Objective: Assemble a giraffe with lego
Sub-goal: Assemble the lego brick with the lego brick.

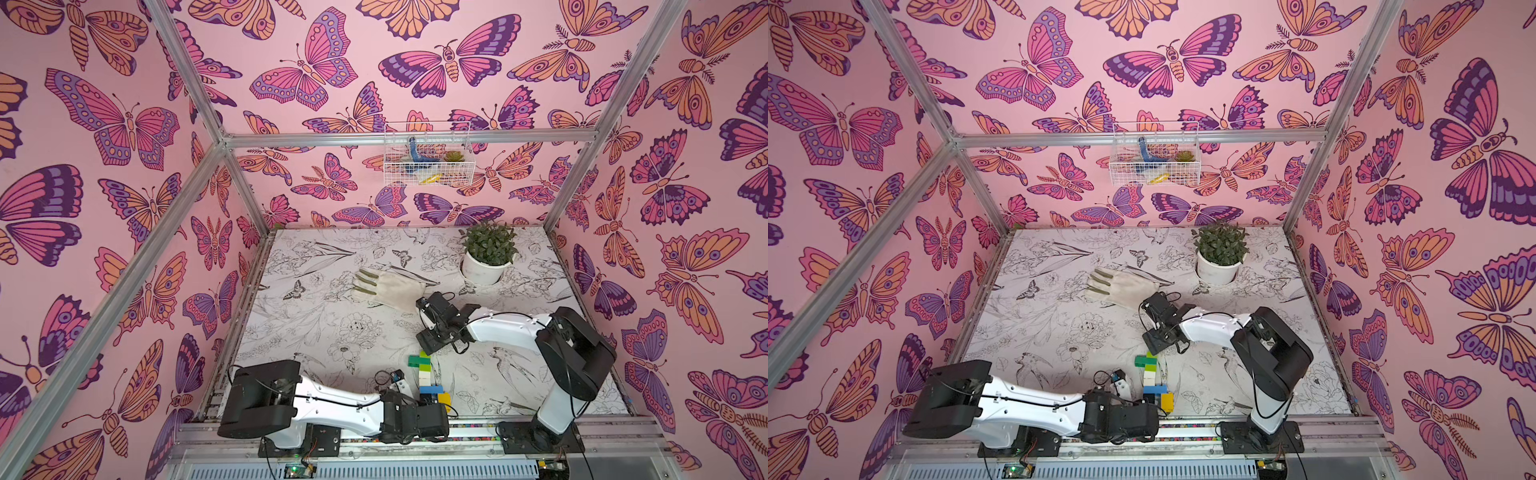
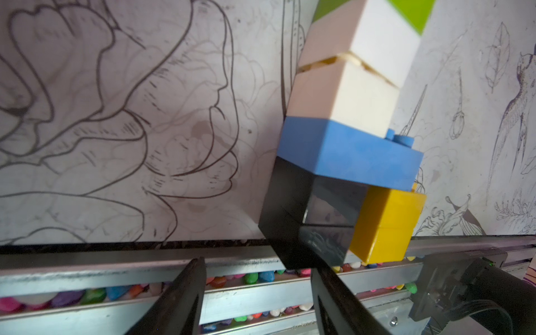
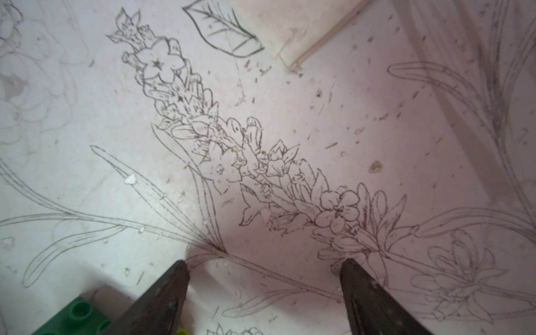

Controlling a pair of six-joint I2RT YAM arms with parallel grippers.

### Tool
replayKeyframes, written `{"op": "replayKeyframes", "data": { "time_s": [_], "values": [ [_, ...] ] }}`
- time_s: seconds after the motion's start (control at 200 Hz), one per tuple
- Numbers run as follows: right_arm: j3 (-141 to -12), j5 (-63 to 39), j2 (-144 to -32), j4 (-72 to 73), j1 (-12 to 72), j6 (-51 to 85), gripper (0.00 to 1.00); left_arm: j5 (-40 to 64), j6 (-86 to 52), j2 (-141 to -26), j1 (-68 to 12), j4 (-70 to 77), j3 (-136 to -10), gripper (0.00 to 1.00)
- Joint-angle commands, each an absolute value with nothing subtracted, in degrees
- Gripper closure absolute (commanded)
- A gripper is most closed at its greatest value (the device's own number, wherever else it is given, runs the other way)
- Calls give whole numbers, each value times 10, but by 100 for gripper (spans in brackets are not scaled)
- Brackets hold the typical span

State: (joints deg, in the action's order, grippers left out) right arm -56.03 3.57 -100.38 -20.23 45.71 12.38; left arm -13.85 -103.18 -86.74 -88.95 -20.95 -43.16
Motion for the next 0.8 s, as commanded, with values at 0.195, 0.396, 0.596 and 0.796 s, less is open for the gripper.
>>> {"op": "replayKeyframes", "data": {
  "time_s": [0.195,0.396,0.596,0.796],
  "values": [
    [-548,0,-1043,-287,483,97,17,-124,-1026,-867,-880,-319,-396,36],
    [-548,0,-1043,-286,486,95,17,-131,-1028,-841,-878,-335,-379,37],
    [-552,4,-1044,-284,492,89,17,-118,-995,-846,-864,-352,-388,36],
    [-574,6,-1055,-283,493,86,17,-111,-978,-857,-860,-357,-398,36]
  ]
}}
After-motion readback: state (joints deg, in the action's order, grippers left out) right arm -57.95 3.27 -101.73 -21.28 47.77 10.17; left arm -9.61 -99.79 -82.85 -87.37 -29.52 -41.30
